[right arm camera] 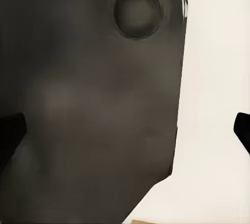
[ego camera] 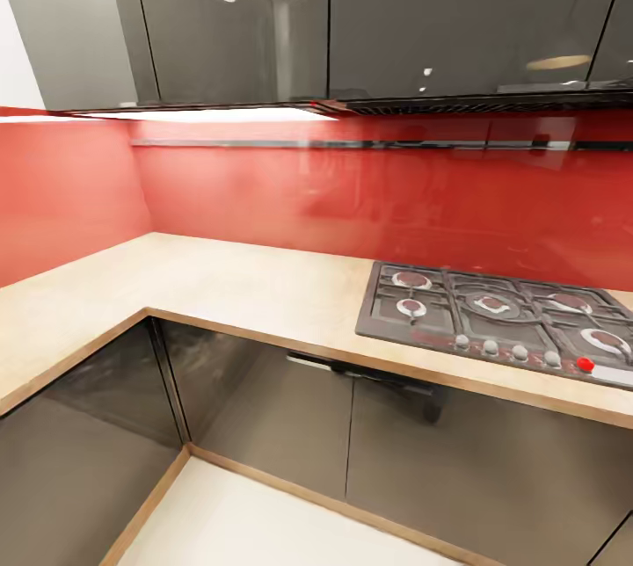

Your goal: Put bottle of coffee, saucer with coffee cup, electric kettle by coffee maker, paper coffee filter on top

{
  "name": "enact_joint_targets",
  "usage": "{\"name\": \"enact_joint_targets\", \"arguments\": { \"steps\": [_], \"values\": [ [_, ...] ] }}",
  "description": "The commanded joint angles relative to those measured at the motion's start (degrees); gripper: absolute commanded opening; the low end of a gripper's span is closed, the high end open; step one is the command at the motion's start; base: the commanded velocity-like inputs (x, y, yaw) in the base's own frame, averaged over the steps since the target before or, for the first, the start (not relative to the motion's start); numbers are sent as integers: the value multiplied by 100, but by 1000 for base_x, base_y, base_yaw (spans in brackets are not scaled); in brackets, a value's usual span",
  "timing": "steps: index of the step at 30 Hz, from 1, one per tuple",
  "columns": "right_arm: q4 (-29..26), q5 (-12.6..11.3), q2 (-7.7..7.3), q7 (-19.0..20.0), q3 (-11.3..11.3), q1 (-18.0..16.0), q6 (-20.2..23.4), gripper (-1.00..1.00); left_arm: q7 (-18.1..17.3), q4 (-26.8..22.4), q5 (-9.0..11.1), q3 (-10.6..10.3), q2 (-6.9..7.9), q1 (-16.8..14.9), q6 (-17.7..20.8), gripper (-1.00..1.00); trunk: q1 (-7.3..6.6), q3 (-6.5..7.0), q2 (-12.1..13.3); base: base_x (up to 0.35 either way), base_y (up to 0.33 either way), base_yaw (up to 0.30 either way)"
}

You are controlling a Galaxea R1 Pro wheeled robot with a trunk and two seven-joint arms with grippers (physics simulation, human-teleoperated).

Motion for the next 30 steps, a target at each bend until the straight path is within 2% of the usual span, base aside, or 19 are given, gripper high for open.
{"name": "enact_joint_targets", "arguments": {
  "steps": [1, 5, 11, 20, 26, 30],
  "values": [
    [-33, -8, 33, 8, -6, -34, 7, 100, 30, -33, -12, -9, -9, -5, 2, 100, 0, -3, -1, 0, 0, 0],
    [-163, 1, 161, -10, 2, -78, -5, 100, 27, -69, -10, -9, -9, -2, -3, 100, 0, -3, -1, 0, 0, 0],
    [-318, -16, 132, -15, -40, -88, -9, 100, 26, -75, 6, -9, 13, -7, -9, 100, 0, -3, -1, 0, 0, 42],
    [-402, -17, 115, -18, -45, -91, -14, 100, 36, -202, 29, 20, 76, -10, -3, 100, 0, -3, -1, 0, 0, 257],
    [-402, -17, 114, -18, -44, -92, -17, 100, 30, -226, 218, 178, 83, -10, -103, 100, 0, -3, -1, 0, 0, 275],
    [-400, -17, 114, -18, -44, -90, -17, 100, 27, -221, 253, 196, 75, -10, -198, 100, 0, -3, -1, 0, 0, 276]
  ]
}}
